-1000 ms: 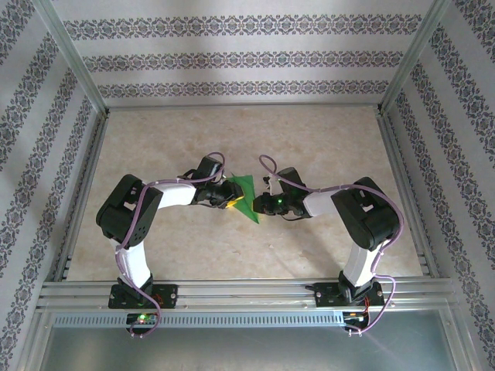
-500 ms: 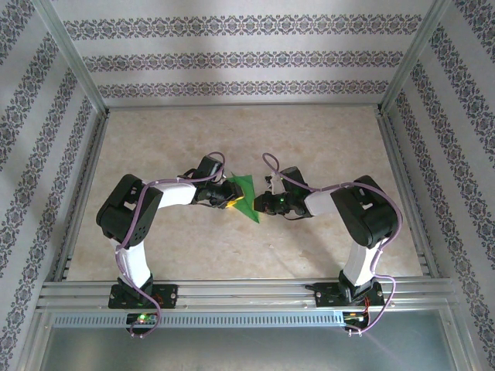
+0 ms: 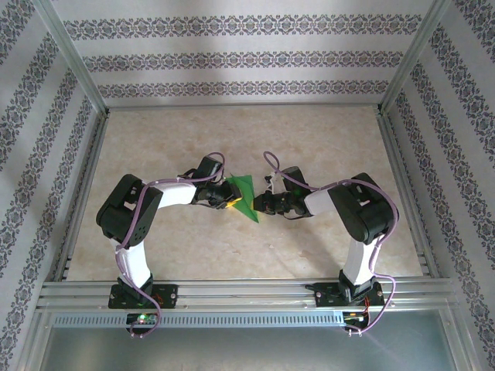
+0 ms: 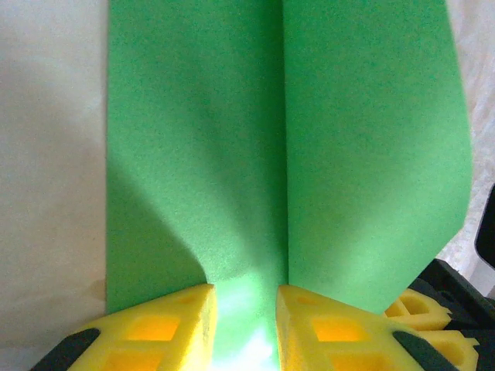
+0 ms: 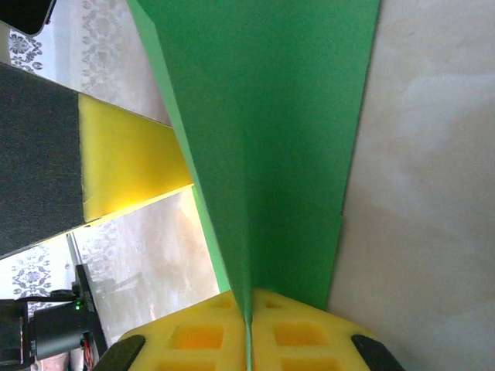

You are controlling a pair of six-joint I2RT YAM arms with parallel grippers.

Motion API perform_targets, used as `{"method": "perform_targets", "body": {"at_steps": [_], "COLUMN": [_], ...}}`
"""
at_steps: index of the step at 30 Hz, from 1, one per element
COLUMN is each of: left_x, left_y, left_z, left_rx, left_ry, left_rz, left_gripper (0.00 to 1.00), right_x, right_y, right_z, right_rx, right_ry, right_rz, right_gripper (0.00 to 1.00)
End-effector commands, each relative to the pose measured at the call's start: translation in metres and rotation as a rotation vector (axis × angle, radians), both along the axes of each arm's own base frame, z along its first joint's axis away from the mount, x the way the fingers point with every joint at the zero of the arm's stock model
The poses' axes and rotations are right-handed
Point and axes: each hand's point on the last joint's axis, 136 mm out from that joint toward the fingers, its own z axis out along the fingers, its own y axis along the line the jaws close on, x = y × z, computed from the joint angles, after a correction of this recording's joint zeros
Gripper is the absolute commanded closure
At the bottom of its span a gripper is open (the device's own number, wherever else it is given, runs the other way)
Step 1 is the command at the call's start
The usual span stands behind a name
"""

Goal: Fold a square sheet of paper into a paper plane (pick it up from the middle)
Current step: Fourth fold the wing at the center of the table.

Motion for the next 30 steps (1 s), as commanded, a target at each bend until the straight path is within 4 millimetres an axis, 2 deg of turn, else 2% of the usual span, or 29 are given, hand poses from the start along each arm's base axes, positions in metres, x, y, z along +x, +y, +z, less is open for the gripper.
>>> {"method": "perform_targets", "body": {"at_steps": [1,7,10,19,30], "left_x": [-0.007,0.007,0.009,0.013,0.011], "left_y": [0.005,-0.008,-0.014,-0.030,-0.024], "left_z": [-0.001,0.040,0.048,0.034,0.013], "left_rx": [0.054,-0.037,-0.087,-0.127,-0.043], "left_ry": [0.010,-0.110,-0.136,-0.104,-0.039], "left_rz": [-0.017,-0.029,-0.033,-0.067,-0.065], "left_gripper": [0.72,0.73,0.76,0.76,0.71], "right_x": [-0.005,-0.003,-0.002,-0.003,-0.003], "right_y": [0.006,-0.001,-0.002,-0.007,-0.008], "right_z": [-0.005,-0.013,-0.014,-0.020,-0.025], "right_rx": [0.010,-0.001,0.002,-0.002,-0.011], "right_ry": [0.019,0.061,0.071,0.101,0.117], "right_rz": [0.020,-0.015,-0.023,-0.039,-0.048], "right_gripper": [0.90,0.90,0.90,0.88,0.86]}}
